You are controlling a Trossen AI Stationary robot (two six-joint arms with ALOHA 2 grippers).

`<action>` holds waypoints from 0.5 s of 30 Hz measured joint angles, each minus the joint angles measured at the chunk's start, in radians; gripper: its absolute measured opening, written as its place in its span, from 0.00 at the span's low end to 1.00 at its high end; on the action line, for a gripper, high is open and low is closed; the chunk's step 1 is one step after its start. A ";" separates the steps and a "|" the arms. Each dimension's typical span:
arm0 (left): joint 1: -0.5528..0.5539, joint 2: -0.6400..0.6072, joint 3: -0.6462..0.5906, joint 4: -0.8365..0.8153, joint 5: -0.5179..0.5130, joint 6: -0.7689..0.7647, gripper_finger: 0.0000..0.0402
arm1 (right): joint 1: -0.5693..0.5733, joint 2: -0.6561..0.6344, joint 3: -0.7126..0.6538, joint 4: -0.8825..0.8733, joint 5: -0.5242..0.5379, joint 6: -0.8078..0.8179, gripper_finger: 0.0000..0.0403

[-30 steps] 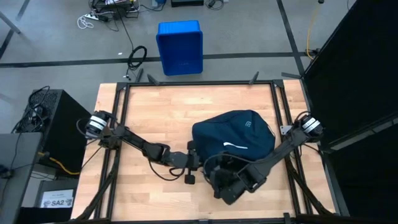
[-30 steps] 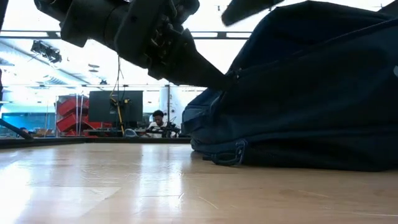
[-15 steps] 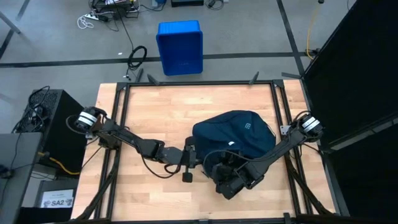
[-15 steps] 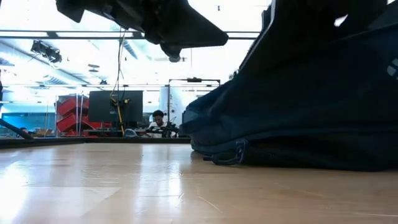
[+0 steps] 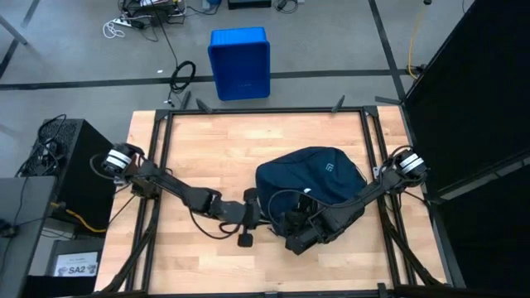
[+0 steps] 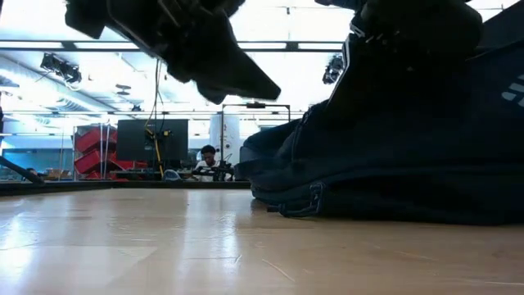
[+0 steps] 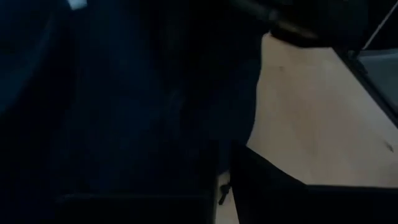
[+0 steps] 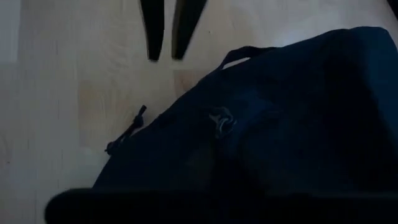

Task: Unpack backpack
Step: Open the dark blue backpack

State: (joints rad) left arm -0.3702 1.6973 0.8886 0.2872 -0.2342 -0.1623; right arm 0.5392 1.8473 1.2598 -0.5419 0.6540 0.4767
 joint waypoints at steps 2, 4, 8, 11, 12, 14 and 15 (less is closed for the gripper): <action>0.002 0.021 0.000 0.007 -0.016 -0.029 0.08 | -0.001 0.000 0.000 0.000 -0.002 0.002 0.02; 0.002 0.037 -0.001 0.008 -0.067 -0.050 0.11 | 0.000 0.000 0.000 0.003 -0.003 0.002 0.01; 0.004 0.062 -0.001 0.059 -0.143 -0.054 0.17 | 0.000 0.000 0.000 0.004 -0.003 0.002 0.00; 0.009 0.078 -0.001 0.122 -0.150 -0.054 0.23 | 0.000 0.000 0.000 0.006 0.002 0.002 0.00; 0.010 0.084 -0.001 0.138 -0.150 -0.054 0.25 | 0.000 0.000 0.000 0.010 0.006 0.002 0.00; 0.015 0.103 -0.001 0.162 -0.150 -0.052 0.28 | -0.004 0.000 0.000 0.020 0.008 -0.005 0.00; 0.018 0.112 -0.001 0.168 -0.149 -0.052 0.30 | -0.007 0.000 0.000 0.023 0.008 -0.007 0.00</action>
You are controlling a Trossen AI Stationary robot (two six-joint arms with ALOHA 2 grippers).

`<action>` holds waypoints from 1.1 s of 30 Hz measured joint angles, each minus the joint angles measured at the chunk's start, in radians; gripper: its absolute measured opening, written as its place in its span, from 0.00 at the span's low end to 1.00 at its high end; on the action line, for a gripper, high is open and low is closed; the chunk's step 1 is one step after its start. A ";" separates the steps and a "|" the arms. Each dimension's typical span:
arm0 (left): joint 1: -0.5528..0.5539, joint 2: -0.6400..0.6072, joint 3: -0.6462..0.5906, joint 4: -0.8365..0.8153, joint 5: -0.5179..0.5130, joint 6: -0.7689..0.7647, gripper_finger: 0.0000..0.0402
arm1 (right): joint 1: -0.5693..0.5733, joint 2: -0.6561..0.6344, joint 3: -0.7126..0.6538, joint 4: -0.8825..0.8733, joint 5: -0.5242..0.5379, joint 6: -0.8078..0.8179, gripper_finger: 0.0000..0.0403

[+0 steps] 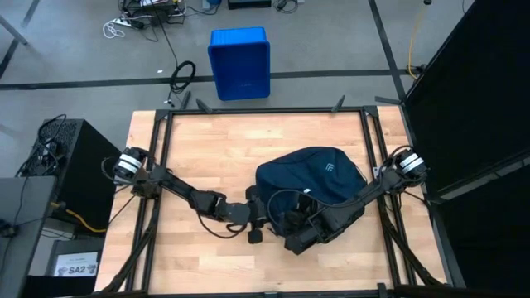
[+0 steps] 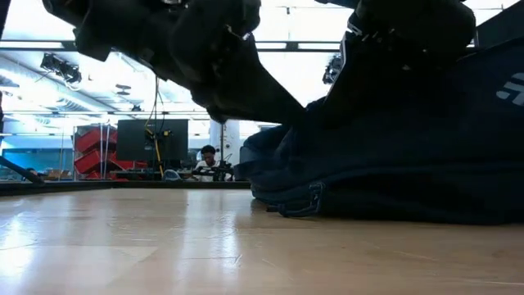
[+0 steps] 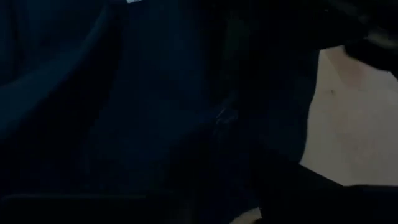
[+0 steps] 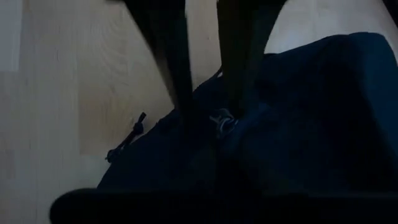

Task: Unpack backpack
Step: Open the dark blue backpack

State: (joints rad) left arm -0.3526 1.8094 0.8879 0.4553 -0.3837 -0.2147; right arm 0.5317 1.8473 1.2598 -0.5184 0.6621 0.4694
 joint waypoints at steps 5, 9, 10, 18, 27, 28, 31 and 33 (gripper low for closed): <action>0.014 0.042 0.000 0.004 -0.001 -0.005 0.33 | -0.013 0.000 0.000 0.021 -0.004 -0.026 0.00; 0.019 0.045 0.000 -0.008 -0.013 0.007 0.27 | -0.013 0.000 0.000 0.022 -0.008 -0.027 0.00; 0.019 0.045 0.000 -0.008 -0.016 0.021 0.23 | -0.012 0.000 0.000 0.022 -0.013 -0.027 0.00; 0.019 0.042 0.000 -0.048 -0.016 0.064 0.00 | 0.035 0.000 0.000 0.023 -0.036 -0.008 0.00; 0.019 -0.032 0.000 -0.307 -0.116 0.049 0.00 | 0.122 0.000 0.000 0.016 -0.082 0.071 0.00; 0.019 -0.045 0.001 -0.338 -0.136 0.049 0.00 | 0.131 0.000 0.000 0.013 -0.081 0.075 0.00; 0.024 -0.090 0.001 -0.455 -0.213 0.047 0.00 | 0.155 -0.001 0.000 0.000 -0.083 0.080 0.00; 0.032 -0.123 0.000 -0.535 -0.258 0.033 0.00 | 0.172 -0.001 0.000 -0.007 -0.094 0.081 0.00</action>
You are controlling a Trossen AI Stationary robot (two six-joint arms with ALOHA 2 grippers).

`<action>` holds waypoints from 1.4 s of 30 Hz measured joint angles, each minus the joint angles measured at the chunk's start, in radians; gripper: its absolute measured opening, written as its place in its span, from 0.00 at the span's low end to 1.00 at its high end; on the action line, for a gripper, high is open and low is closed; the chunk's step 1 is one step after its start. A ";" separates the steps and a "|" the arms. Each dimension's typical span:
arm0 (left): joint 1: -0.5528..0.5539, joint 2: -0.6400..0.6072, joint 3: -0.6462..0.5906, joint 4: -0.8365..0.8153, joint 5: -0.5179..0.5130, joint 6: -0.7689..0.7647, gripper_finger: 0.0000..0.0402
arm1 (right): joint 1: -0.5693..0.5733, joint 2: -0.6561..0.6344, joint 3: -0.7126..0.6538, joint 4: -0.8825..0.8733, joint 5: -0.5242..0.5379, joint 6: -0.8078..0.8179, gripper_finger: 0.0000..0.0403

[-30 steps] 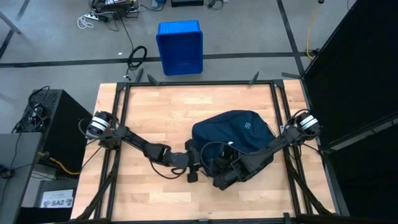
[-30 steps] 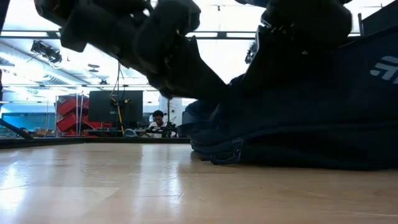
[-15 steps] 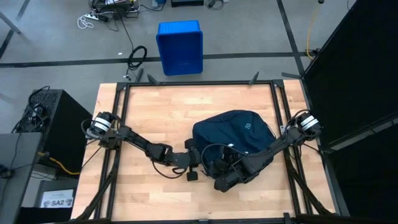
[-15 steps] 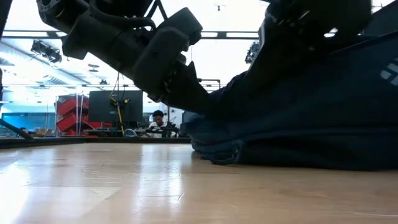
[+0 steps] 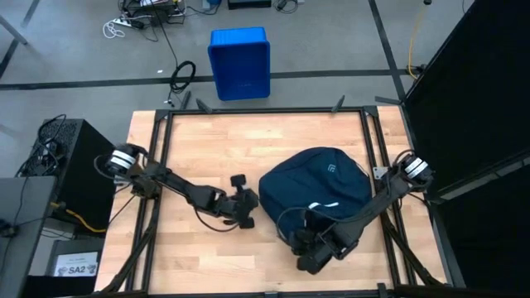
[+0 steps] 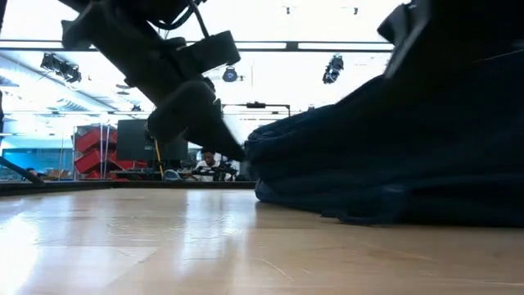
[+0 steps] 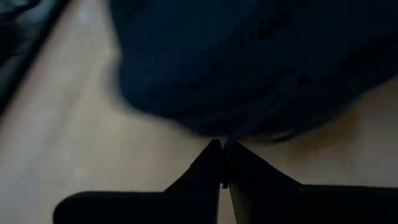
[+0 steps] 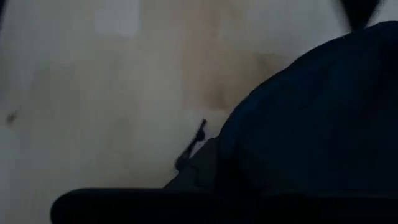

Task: Unpack backpack
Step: Open the dark blue backpack

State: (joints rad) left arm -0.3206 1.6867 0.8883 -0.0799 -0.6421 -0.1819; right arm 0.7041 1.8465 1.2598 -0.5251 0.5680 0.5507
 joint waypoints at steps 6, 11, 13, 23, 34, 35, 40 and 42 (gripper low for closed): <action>0.071 -0.081 0.000 -0.214 -0.092 -0.040 0.00 | 0.027 -0.001 0.000 0.004 -0.031 -0.002 0.00; 0.162 -0.093 0.001 -0.249 -0.071 -0.014 0.00 | 0.031 -0.001 0.000 0.011 -0.033 -0.003 0.00; 0.196 -0.093 -0.006 -0.241 -0.054 -0.002 0.00 | 0.028 -0.001 0.000 0.011 -0.035 -0.002 0.00; 0.270 -0.092 -0.011 -0.056 0.066 0.149 0.00 | 0.007 -0.001 0.000 0.013 -0.058 -0.015 0.00; 0.253 -0.092 -0.011 -0.030 0.127 0.152 0.00 | -0.003 -0.001 0.094 0.038 0.055 -0.206 0.20; 0.250 -0.092 -0.011 -0.028 0.132 0.151 0.00 | -0.002 -0.001 0.106 0.041 0.084 -0.219 0.24; 0.237 -0.092 -0.011 -0.019 0.139 0.151 0.00 | -0.029 -0.001 0.124 0.196 0.170 -0.310 0.40; 0.234 -0.092 -0.011 -0.016 0.140 0.151 0.00 | -0.057 -0.001 0.125 0.296 0.149 -0.351 0.47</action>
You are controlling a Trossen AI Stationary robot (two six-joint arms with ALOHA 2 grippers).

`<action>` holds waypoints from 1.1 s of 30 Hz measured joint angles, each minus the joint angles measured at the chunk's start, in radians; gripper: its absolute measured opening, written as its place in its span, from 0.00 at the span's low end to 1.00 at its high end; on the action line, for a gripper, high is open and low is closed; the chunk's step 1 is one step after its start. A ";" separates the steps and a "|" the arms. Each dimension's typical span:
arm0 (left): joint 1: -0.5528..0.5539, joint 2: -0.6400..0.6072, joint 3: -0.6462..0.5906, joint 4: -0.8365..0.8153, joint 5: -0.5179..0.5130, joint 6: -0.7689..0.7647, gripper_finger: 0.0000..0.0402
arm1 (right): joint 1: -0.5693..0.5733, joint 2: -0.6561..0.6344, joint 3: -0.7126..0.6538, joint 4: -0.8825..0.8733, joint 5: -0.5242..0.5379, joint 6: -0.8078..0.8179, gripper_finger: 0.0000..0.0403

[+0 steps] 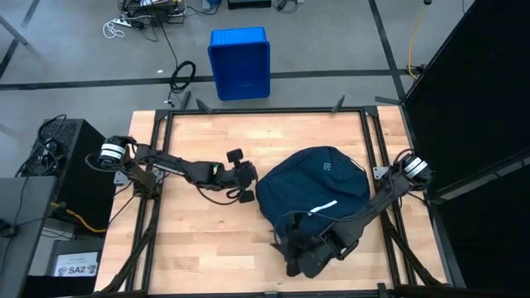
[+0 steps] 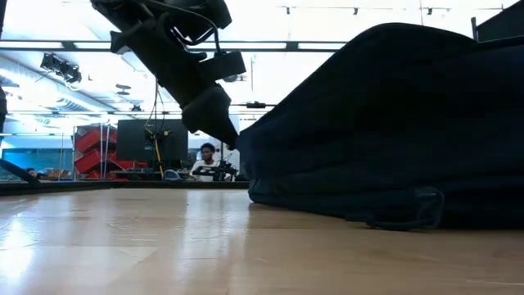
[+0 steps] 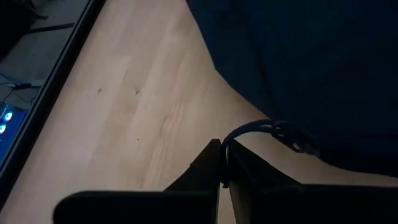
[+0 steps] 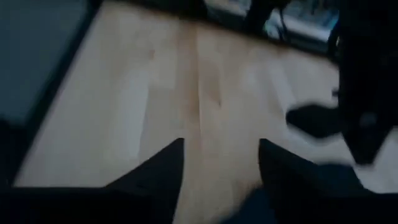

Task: Unpack backpack
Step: Open the dark blue backpack

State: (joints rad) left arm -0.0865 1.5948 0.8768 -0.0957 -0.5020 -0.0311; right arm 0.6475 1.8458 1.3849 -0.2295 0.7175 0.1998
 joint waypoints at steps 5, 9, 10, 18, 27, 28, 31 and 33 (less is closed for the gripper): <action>-0.006 0.000 0.000 0.000 0.008 0.000 0.00 | -0.096 0.000 0.000 0.031 -0.100 -0.005 0.60; -0.007 0.000 0.000 0.000 0.026 0.003 0.00 | -0.162 0.000 0.000 -0.009 -0.104 0.009 0.68; -0.007 0.000 0.000 0.000 0.031 0.003 0.00 | -0.175 0.000 0.000 -0.021 -0.111 0.013 0.69; -0.008 0.001 0.001 0.004 0.044 0.021 0.00 | -0.238 0.056 -0.002 -0.058 -0.167 0.049 0.69; -0.008 0.001 0.002 0.011 0.073 0.021 0.00 | -0.254 0.135 -0.001 -0.081 -0.123 0.070 0.65; -0.008 0.001 0.002 0.017 0.079 0.021 0.00 | -0.259 0.138 -0.001 -0.092 -0.104 0.080 0.64; -0.009 0.001 0.002 0.026 0.088 0.025 0.00 | -0.277 0.143 -0.001 -0.164 -0.072 0.119 0.58; -0.009 0.001 0.002 0.026 0.088 0.025 0.00 | -0.290 0.143 0.000 -0.212 -0.071 0.162 0.52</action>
State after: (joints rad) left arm -0.0956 1.5955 0.8787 -0.0700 -0.4137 -0.0059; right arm 0.3579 1.9891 1.3846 -0.4413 0.6469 0.3614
